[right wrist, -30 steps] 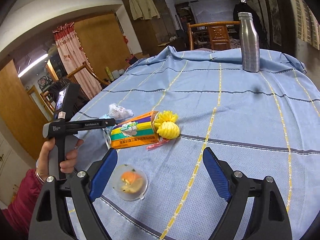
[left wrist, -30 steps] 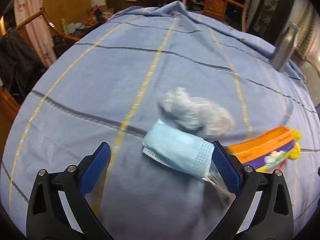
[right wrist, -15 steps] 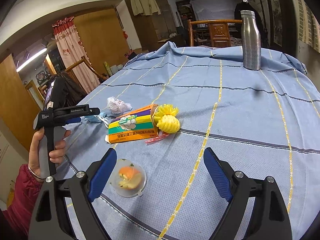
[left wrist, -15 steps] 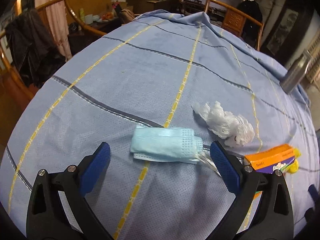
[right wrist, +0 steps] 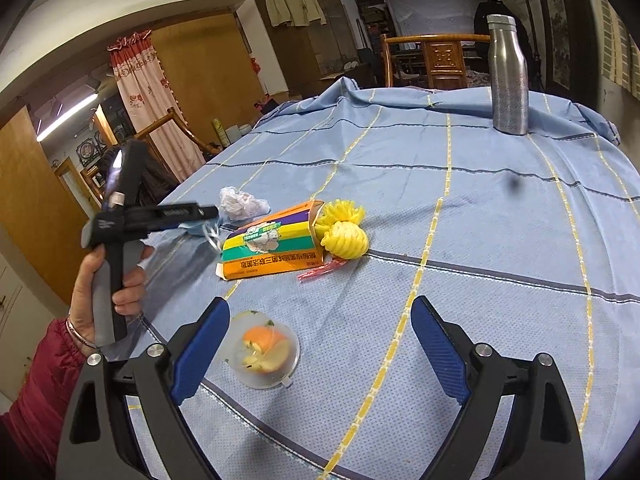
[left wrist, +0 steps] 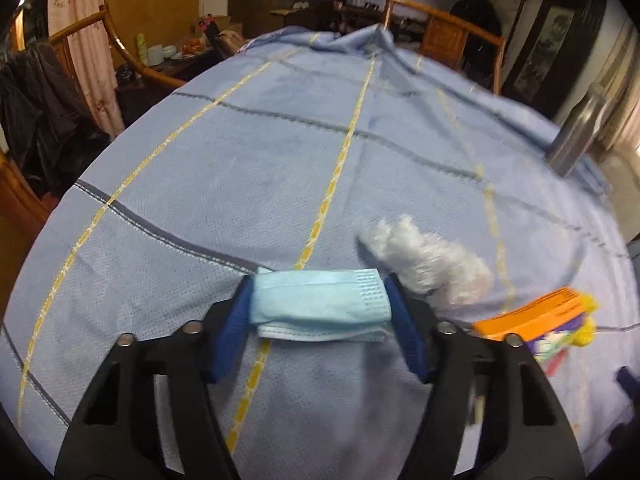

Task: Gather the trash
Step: 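Grasp the blue face mask with the left gripper and lift it, then grasp the clear plastic cup with fruit with the right gripper and lift it, then drop the face mask and plastic cup into the red wastebasket with both grippers, then move both tools back over the table toward the colorful box and tissue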

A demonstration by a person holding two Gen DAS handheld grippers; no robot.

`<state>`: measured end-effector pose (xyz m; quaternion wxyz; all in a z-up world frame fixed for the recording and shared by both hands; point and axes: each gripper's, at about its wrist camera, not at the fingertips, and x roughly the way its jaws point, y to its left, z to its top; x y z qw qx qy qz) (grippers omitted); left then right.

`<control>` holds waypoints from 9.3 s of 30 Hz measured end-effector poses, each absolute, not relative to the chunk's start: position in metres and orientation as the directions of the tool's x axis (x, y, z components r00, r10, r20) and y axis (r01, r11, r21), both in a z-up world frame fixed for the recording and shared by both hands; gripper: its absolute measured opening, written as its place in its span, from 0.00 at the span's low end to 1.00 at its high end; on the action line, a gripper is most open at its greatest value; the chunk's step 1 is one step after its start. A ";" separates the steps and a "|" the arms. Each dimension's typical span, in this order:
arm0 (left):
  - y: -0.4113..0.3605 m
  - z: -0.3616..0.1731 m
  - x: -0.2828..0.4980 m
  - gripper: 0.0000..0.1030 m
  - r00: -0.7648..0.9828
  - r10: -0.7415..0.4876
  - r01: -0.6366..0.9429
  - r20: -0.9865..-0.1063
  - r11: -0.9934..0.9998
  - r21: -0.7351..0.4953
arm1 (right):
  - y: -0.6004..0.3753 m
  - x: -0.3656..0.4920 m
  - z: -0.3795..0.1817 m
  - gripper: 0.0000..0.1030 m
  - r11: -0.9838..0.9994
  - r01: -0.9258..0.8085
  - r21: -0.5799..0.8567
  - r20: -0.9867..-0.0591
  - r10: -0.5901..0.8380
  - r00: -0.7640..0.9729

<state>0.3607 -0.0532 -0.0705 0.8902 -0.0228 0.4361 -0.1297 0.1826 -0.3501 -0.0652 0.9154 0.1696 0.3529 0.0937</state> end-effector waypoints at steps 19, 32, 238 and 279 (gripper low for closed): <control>-0.044 -0.042 0.340 0.60 0.661 -0.326 0.241 -0.676 0.945 -0.220 | -0.304 0.190 -0.071 0.88 0.921 -0.225 0.318 -0.667 0.386 0.638; -0.049 -0.042 0.337 0.60 0.647 -0.348 0.274 -0.679 0.937 -0.219 | -0.276 0.207 -0.083 0.59 0.934 -0.258 0.246 -0.765 0.351 0.540; 0.143 -0.005 -0.026 0.93 0.819 0.366 -0.350 -0.441 0.929 0.121 | -0.148 0.081 0.049 0.78 0.662 -0.623 0.418 -0.362 0.750 0.554; -0.179 -0.036 0.266 0.94 0.673 -0.282 0.450 -0.684 0.890 0.076 | -0.425 0.174 -0.054 0.87 0.898 0.019 0.439 -0.557 0.255 0.791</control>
